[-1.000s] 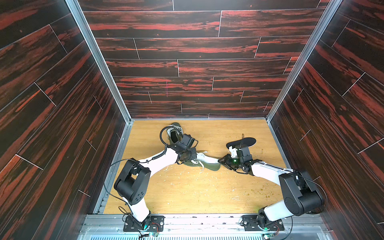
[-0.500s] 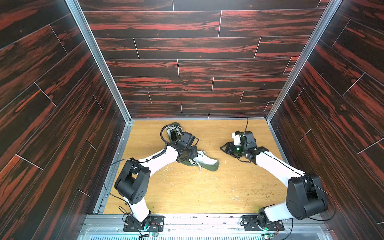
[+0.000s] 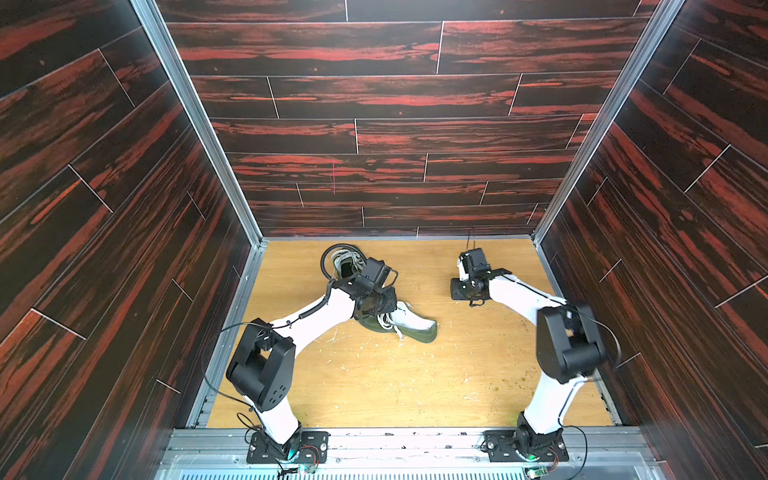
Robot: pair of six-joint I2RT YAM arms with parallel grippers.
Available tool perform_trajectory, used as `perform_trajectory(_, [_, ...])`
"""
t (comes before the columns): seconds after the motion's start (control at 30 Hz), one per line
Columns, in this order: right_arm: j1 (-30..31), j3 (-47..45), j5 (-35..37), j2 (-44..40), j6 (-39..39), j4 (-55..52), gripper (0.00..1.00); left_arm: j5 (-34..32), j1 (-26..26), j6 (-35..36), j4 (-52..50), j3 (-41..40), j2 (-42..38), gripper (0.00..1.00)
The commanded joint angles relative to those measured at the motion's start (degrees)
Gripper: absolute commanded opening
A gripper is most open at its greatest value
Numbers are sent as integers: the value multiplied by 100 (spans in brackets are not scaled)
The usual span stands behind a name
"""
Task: Insert the insole into the shoe
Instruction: Pick up the insole from the center of the board.
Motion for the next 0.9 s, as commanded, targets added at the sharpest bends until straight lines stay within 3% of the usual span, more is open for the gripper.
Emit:
perform_trajectory(0.0, [-7,298,-17,383,-335,-46,41,357,-53,31,-283,233,-346,29])
perform_trajectory(0.2, [-8,485,-113,894,-324,-56,35,271,-145,262,-724,523,-598,30])
perform_trajectory(0.47, [36,-132,-80,433,-498,295,0,-341,-136,447,-1147,1000,-932,32])
perform_trajectory(0.6, [228,-432,-222,-215,-799,492,0,-356,13,560,-1387,1393,-706,35])
perform_trajectory(0.7, [576,-627,-225,-676,-1169,584,0,23,185,561,-1608,1680,-372,39])
perform_trajectory(0.87, [1609,-996,70,-1281,-1936,861,0,420,360,772,-1826,2081,130,48])
